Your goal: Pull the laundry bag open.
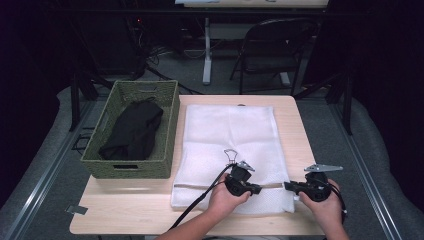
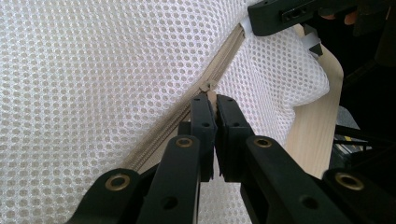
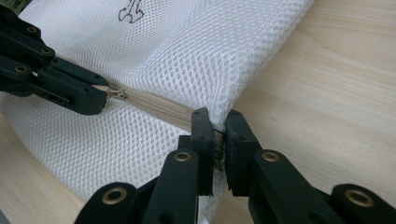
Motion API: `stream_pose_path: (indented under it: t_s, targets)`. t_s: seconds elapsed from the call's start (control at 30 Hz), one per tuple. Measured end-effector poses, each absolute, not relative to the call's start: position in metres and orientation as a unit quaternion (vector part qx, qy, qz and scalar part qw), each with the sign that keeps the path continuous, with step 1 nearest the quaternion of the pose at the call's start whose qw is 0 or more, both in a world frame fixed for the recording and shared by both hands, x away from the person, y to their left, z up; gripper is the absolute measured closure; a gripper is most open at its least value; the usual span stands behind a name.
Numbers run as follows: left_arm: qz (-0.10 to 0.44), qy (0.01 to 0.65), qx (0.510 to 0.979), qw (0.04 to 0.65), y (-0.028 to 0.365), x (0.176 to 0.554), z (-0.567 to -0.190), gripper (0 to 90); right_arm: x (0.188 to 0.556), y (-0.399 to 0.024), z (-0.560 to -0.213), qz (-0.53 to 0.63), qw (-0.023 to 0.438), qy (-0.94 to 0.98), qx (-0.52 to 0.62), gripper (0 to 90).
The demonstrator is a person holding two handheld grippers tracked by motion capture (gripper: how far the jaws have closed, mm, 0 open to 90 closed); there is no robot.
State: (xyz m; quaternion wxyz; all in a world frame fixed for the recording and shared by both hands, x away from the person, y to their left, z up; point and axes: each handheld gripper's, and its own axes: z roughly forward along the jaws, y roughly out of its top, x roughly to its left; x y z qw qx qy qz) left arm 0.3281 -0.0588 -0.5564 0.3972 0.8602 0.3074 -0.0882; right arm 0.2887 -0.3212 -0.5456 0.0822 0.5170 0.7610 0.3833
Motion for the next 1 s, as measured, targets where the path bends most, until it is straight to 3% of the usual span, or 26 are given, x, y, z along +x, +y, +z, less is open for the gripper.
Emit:
stream_pose_path:
  t_s: [1.0]
  targets:
    - [-0.049, 0.357, 0.856, 0.372, 0.039, 0.324, -0.554, 87.2, 0.289, -0.323, -0.548, 0.355, 0.107, 0.771, 0.517, 83.8]
